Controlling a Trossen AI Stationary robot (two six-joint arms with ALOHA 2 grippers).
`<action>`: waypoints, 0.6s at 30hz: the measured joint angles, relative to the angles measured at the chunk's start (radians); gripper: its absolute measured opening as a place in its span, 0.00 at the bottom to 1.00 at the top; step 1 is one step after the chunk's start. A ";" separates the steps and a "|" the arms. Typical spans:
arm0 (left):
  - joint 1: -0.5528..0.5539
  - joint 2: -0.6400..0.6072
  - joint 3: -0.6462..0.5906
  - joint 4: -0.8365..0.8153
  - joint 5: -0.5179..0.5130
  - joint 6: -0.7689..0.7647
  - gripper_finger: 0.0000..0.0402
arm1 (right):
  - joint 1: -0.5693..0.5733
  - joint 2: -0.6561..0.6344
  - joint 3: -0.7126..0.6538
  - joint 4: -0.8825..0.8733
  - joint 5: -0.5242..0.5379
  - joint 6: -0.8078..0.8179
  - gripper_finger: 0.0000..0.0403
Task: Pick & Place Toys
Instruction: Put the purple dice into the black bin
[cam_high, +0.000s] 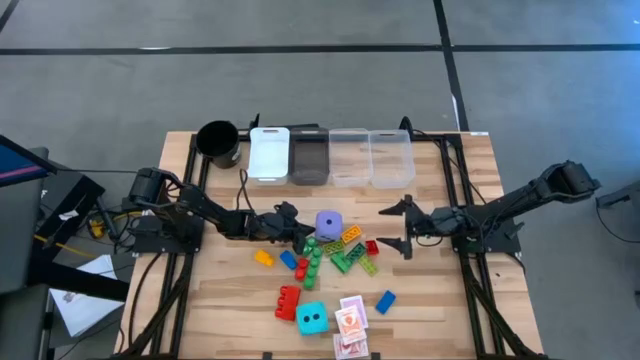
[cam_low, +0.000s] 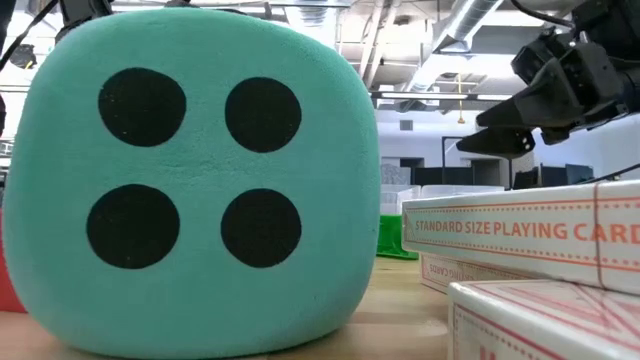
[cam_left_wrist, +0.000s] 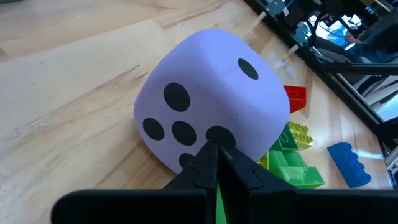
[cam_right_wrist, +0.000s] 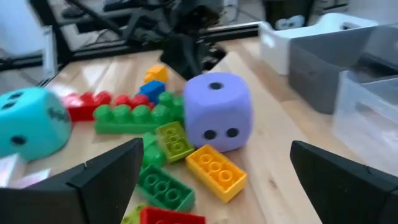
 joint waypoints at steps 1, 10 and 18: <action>0.000 0.000 0.000 0.000 0.000 0.001 0.00 | 0.000 0.000 0.000 -0.003 -0.015 -0.001 0.99; 0.000 -0.007 0.000 -0.002 0.000 0.003 0.00 | -0.001 0.110 0.000 0.078 -0.012 -0.003 0.99; -0.004 -0.032 0.000 0.033 0.000 0.256 0.00 | -0.039 0.421 0.045 0.382 0.033 0.001 0.99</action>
